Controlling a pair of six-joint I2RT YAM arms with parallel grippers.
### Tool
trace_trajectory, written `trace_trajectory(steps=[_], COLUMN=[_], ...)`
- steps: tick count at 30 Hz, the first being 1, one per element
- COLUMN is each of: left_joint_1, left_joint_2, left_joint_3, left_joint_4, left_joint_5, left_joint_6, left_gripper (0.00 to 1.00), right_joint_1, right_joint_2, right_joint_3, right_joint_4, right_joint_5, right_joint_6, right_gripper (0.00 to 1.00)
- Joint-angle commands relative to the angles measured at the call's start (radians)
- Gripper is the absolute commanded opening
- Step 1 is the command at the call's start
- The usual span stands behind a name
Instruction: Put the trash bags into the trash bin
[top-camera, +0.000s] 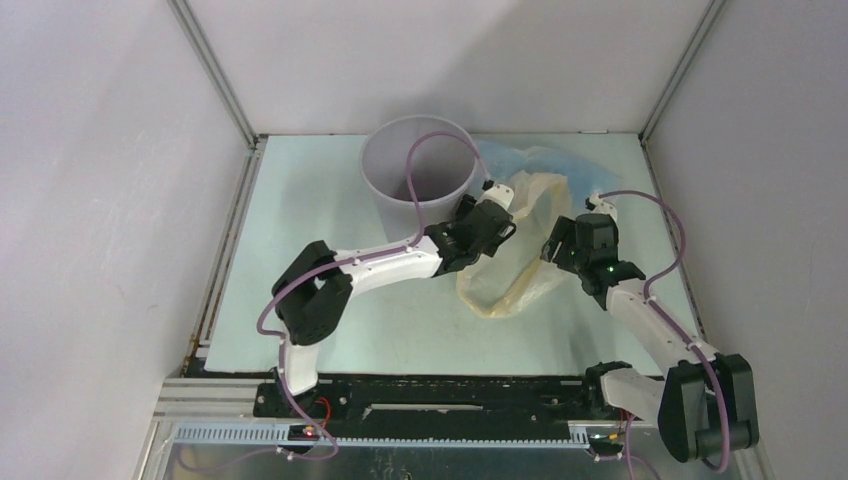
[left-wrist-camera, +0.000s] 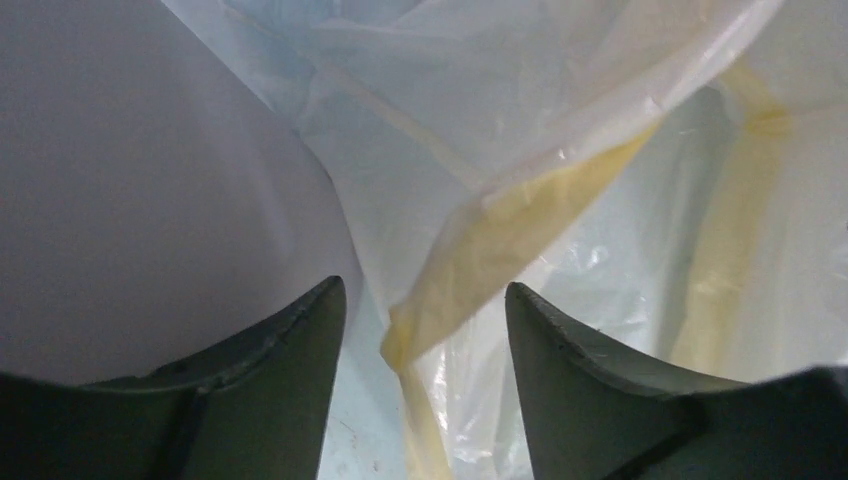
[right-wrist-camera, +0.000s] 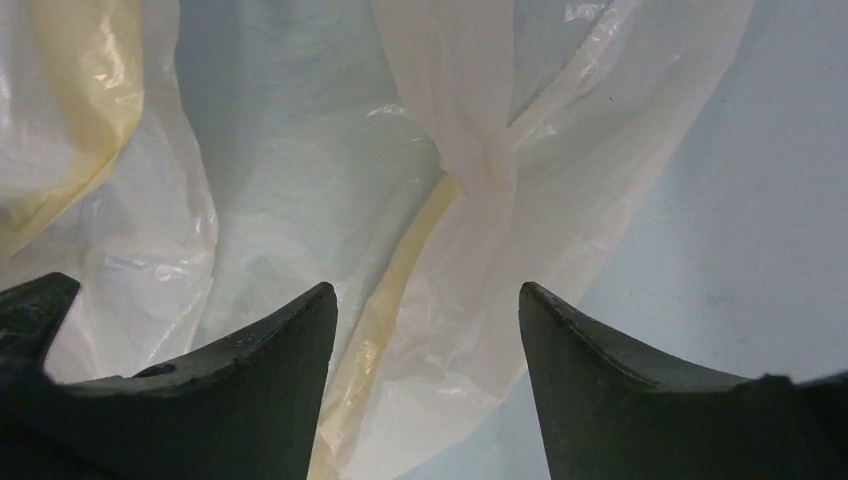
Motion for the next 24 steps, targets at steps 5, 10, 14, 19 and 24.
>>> trace_trajectory(steps=[5, 10, 14, 19, 24], left_joint_1=[0.035, 0.049, 0.050, 0.048, 0.046], left_joint_2=[0.046, 0.004, -0.068, -0.157, -0.260], left_joint_3=[0.098, 0.092, 0.050, 0.002, -0.048], left_joint_4=[-0.041, -0.065, -0.071, -0.094, -0.113], left_joint_5=[-0.071, -0.053, -0.010, 0.074, 0.123], left_joint_6=[0.041, 0.041, 0.031, -0.001, -0.041], left_gripper=[0.42, 0.02, 0.00, 0.00, 0.00], right_joint_1=[-0.011, -0.014, -0.017, -0.026, -0.046], right_joint_2=[0.091, 0.093, -0.006, -0.175, -0.333], right_joint_3=[0.007, 0.022, 0.023, 0.002, -0.003], right_joint_4=[0.081, 0.027, -0.065, -0.162, -0.283], right_joint_5=[0.016, 0.064, 0.191, 0.285, 0.367], right_joint_6=[0.025, 0.034, 0.060, 0.080, 0.118], right_gripper=[0.58, 0.12, 0.00, 0.00, 0.00])
